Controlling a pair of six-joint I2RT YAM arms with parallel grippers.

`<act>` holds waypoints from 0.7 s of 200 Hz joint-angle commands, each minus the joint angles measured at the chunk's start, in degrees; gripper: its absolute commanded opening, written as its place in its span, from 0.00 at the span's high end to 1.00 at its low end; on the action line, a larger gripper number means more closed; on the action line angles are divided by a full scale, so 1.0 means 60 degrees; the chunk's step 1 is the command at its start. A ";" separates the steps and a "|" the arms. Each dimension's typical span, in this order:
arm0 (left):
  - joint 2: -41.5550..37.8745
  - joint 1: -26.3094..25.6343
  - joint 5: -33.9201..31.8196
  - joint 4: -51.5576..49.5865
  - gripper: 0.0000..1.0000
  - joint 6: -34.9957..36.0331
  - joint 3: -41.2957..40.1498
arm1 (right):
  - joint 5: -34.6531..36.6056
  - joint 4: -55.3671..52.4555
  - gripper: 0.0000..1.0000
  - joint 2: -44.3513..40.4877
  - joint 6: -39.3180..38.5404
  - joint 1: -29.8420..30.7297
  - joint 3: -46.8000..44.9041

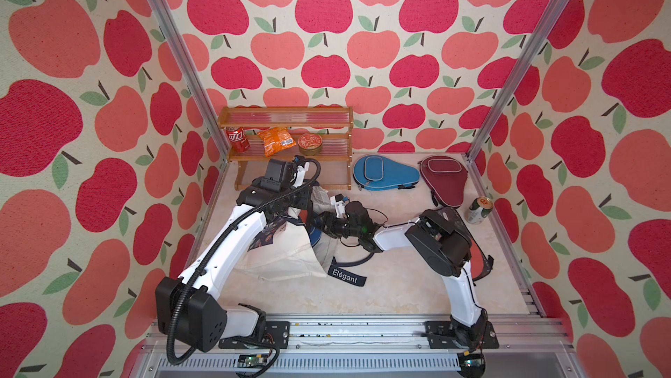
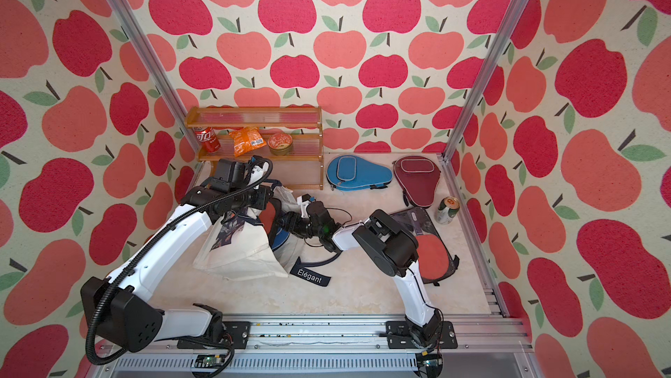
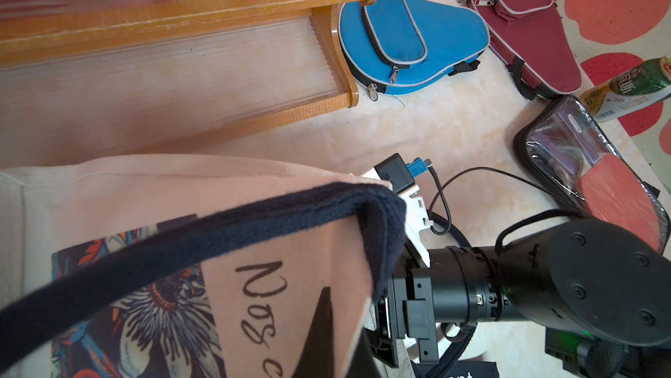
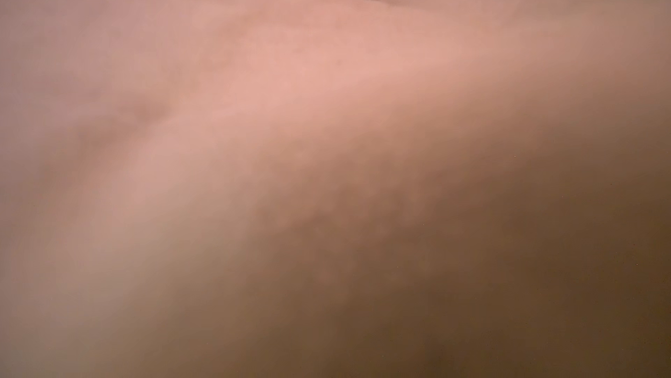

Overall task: Remove the ping pong set from the canvas bag
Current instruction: Pick up the ping pong set from the canvas bag.

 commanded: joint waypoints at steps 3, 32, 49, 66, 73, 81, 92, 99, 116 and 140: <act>0.0088 -0.0104 0.0034 -0.0080 1.00 -0.0195 0.0456 | -0.0325 0.0231 0.34 0.0277 0.0304 -0.0022 0.0160; 0.0265 -0.0195 -0.0023 -0.0080 1.00 -0.0197 0.0627 | -0.0275 -0.0138 0.35 0.0058 0.0008 -0.0067 0.0096; 0.0406 -0.0264 -0.0106 -0.0190 1.00 -0.0126 0.0787 | 0.0052 -0.0449 0.35 -0.0407 -0.0393 -0.0066 -0.0163; 0.0497 -0.0280 -0.0115 -0.0263 1.00 -0.0071 0.0890 | 0.0303 -0.0696 0.35 -0.0935 -0.0797 -0.0074 -0.0377; 0.0526 -0.0275 -0.0118 -0.0258 1.00 -0.0064 0.0897 | 0.0351 -0.0771 0.35 -0.1107 -0.0934 -0.0066 -0.0410; 0.0553 -0.0283 -0.0124 -0.0266 1.00 -0.0042 0.0913 | 0.0369 -0.0848 0.35 -0.1260 -0.1028 -0.0054 -0.0414; 0.0578 -0.0290 -0.0129 -0.0304 1.00 -0.0012 0.0956 | 0.0341 -0.0877 0.35 -0.1345 -0.1025 -0.0052 -0.0382; 0.0584 -0.0284 -0.0127 -0.0347 1.00 0.0016 0.0987 | 0.0308 -0.0796 0.35 -0.1362 -0.0963 -0.0037 -0.0368; 0.0630 -0.0294 -0.0154 -0.0448 1.00 0.0053 0.1078 | 0.0214 -0.0782 0.36 -0.1302 -0.0838 0.0014 -0.0260; 0.0584 -0.0292 -0.0167 -0.0420 1.00 0.0040 0.1077 | -0.0010 -0.0501 0.36 -0.0939 -0.0478 0.0080 -0.0026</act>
